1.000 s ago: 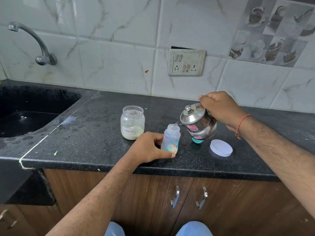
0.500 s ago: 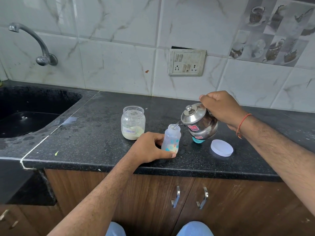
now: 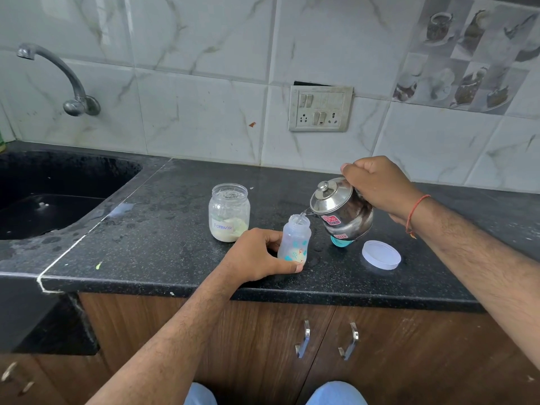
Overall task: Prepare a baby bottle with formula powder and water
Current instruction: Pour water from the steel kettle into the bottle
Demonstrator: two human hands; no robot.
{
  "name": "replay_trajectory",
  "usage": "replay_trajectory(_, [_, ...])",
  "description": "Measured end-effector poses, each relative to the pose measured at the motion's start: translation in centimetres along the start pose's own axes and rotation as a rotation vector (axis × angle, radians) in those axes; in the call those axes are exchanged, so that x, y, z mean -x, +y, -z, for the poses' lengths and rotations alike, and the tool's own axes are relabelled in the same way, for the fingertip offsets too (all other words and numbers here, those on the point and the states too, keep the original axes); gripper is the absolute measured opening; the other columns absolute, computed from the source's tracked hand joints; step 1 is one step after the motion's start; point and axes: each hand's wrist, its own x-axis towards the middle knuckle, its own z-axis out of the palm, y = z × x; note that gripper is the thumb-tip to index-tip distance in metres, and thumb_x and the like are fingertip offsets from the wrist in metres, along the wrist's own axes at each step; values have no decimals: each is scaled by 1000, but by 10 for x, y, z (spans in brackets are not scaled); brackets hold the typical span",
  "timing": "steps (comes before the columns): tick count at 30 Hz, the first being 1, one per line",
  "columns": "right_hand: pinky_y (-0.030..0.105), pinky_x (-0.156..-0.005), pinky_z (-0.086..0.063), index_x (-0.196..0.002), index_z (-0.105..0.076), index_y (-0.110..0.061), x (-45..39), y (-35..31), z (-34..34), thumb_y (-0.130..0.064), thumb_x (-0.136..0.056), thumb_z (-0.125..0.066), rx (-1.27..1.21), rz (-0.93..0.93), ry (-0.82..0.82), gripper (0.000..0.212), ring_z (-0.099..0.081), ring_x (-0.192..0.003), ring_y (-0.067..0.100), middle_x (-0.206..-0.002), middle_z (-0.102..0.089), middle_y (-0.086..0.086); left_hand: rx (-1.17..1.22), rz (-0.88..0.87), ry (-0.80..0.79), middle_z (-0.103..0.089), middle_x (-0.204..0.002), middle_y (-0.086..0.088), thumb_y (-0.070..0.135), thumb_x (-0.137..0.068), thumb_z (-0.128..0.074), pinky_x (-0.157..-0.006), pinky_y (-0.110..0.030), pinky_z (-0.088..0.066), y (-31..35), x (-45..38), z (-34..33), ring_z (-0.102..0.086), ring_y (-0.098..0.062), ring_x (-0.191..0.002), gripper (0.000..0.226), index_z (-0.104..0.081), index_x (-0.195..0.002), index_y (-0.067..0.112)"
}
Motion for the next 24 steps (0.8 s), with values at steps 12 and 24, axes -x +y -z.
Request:
replay_trajectory(12, [37, -69, -34, -64, -51, -14, -3, -2, 2, -35, -102, -58, 11, 11, -8, 44, -40, -66, 20, -62, -39, 3, -18, 10, -10, -83, -104, 22, 42, -71, -104, -92, -21, -61, -1, -1, 0, -76, 10, -93, 53, -82, -119, 35])
replay_trajectory(24, [36, -67, -31, -59, -41, -19, -5, -7, 3, -34, -101, -58, 36, 27, -17, 48, -36, -62, 20, -58, -34, -2, -15, -7, 9, -84, -96, 22, 38, -72, -104, -88, -21, -61, 0, 0, -1, -77, 6, -90, 36, -77, -94, 47])
